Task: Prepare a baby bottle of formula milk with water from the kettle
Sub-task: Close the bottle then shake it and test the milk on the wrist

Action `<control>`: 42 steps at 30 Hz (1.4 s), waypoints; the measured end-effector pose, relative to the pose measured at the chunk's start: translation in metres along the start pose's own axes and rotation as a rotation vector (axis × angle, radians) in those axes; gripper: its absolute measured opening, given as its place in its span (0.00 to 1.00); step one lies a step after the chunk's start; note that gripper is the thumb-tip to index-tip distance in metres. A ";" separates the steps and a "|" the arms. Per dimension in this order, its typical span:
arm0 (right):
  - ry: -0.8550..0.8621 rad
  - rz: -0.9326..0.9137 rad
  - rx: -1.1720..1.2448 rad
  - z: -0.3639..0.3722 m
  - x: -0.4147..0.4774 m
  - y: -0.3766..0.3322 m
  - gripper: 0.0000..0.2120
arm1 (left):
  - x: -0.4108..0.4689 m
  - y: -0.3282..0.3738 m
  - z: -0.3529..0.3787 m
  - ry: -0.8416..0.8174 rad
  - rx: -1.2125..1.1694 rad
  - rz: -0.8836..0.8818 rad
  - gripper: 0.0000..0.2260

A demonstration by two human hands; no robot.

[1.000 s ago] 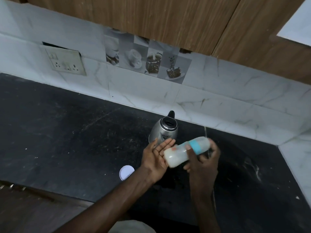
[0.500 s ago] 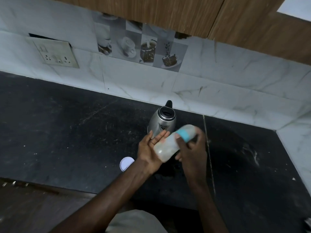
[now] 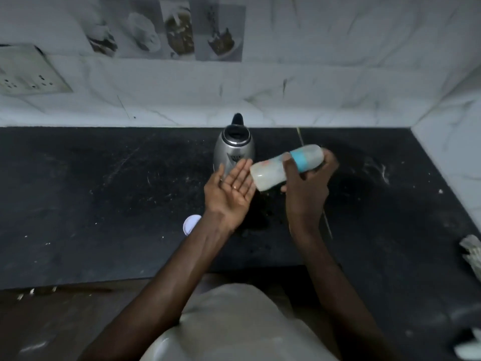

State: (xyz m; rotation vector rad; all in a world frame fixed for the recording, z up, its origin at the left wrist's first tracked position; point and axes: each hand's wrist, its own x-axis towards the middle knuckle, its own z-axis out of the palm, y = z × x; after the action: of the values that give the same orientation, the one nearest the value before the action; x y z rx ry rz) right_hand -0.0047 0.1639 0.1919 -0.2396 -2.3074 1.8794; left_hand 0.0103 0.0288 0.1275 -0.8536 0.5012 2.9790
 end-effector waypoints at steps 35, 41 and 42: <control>0.060 0.146 0.241 -0.021 0.017 0.006 0.25 | -0.015 -0.008 -0.006 -0.013 -0.007 -0.007 0.23; -0.016 0.082 0.202 -0.023 0.010 0.001 0.24 | -0.016 -0.009 0.004 -0.016 0.004 -0.007 0.23; 0.061 0.086 0.238 -0.021 0.011 0.000 0.25 | -0.017 -0.008 0.005 -0.021 0.004 -0.005 0.23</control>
State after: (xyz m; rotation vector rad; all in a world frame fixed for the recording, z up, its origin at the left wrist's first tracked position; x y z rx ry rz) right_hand -0.0110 0.1859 0.1964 -0.3640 -2.0410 2.1333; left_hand 0.0228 0.0389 0.1375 -0.8216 0.5030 2.9784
